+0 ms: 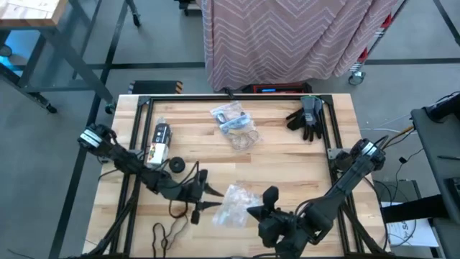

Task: Sort rubber bands
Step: Open the transparent zip bag

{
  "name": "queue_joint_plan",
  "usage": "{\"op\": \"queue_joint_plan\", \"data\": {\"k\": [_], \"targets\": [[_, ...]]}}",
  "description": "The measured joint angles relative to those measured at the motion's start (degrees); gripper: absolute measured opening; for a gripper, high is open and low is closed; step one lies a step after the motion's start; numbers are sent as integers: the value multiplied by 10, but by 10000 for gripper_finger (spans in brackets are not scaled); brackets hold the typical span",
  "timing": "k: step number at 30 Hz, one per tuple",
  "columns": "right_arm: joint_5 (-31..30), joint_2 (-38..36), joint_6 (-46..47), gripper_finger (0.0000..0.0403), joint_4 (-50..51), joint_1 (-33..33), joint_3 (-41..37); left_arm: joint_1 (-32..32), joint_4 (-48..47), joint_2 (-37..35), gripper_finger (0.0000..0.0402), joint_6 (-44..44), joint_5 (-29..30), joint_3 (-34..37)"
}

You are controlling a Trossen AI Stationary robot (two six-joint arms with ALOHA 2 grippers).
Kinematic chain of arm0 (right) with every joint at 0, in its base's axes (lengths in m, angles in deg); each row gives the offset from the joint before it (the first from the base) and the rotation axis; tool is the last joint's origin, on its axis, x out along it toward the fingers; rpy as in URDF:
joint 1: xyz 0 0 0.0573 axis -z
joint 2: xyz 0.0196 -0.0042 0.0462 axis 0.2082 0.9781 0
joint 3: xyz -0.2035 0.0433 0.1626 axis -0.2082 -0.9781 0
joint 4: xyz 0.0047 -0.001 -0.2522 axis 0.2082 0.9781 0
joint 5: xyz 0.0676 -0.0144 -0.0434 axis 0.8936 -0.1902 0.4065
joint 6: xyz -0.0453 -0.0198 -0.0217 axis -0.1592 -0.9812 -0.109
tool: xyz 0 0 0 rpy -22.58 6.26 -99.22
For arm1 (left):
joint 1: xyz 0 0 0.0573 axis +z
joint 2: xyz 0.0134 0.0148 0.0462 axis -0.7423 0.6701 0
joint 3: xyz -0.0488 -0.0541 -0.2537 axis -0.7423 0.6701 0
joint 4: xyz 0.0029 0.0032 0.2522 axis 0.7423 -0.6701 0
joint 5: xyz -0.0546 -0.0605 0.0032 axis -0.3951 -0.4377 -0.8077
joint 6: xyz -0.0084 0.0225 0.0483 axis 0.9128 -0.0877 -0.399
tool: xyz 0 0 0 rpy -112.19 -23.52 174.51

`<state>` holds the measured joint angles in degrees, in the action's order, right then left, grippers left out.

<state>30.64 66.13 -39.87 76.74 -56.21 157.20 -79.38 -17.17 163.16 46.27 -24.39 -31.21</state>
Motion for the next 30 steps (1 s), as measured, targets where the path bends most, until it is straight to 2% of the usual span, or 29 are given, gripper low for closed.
{"op": "queue_joint_plan", "data": {"k": [5, 9, 16, 22, 30], "targets": [[-11, 0, -25, 0, -1, -12, 35, -14, 24, -1, 113, -13, 0, -16], [-43, 0, -66, 0, -1, -31, 61, -17, 79, -6, 113, -10, 0, -14], [-102, -1, -105, 0, 0, -57, 77, -17, 109, -19, 113, 33, -2, -7], [-107, -1, -109, 0, -1, -57, 76, -17, 111, -11, 113, 54, -43, -21], [-107, -1, -154, 0, -47, -54, 76, -17, 126, 3, 113, 73, -47, -36]]}}
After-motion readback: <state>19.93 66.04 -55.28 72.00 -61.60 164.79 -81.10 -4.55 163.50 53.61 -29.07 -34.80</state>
